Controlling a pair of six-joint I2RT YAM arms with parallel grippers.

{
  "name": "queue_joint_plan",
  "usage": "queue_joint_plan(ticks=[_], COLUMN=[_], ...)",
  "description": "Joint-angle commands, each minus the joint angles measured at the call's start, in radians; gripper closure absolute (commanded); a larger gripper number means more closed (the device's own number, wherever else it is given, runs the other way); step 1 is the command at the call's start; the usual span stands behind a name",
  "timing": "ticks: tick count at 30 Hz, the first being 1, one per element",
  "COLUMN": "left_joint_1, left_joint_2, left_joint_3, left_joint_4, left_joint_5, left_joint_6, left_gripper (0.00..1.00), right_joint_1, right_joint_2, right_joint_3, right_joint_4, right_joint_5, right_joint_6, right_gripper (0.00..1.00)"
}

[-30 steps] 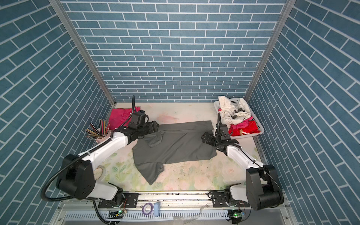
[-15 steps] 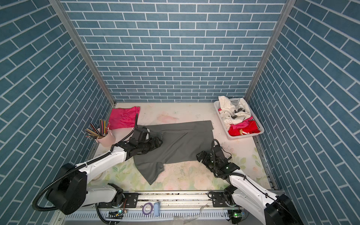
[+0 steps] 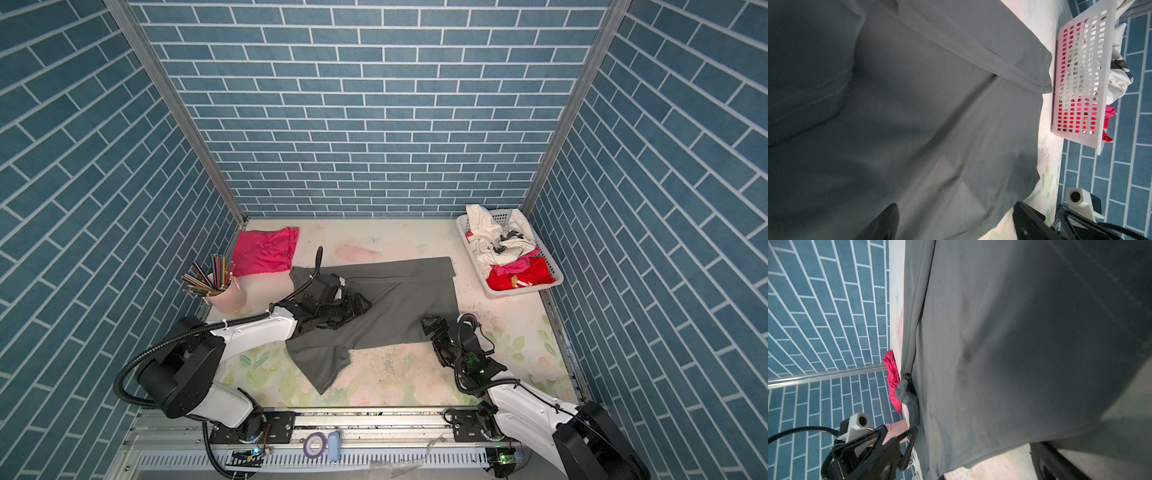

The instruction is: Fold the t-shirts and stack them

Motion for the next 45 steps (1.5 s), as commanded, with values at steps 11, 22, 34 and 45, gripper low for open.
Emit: queue_joint_plan(ticks=[11, 22, 34, 45], left_joint_1=[-0.007, -0.003, 0.002, 0.002], left_joint_2=[0.067, 0.074, 0.082, 0.085], left_joint_3=[-0.123, -0.11, -0.092, -0.085], left_joint_4=[0.079, 0.052, 0.048, 0.048], left_joint_5=[-0.017, -0.036, -0.031, -0.03], left_joint_6=[-0.006, 0.021, 0.034, 0.04], left_gripper=[0.12, 0.12, 0.12, 0.12], right_joint_1=[-0.334, -0.486, -0.514, -0.51], right_joint_2=[-0.117, 0.108, 0.141, 0.133], right_joint_3=[-0.113, 0.048, 0.221, 0.294], right_joint_4=[0.041, 0.048, -0.318, -0.49], right_joint_5=[-0.038, -0.29, -0.395, -0.307], right_joint_6=[-0.036, -0.235, -0.656, -0.763], right_gripper=[0.02, 0.03, 0.43, 0.84])
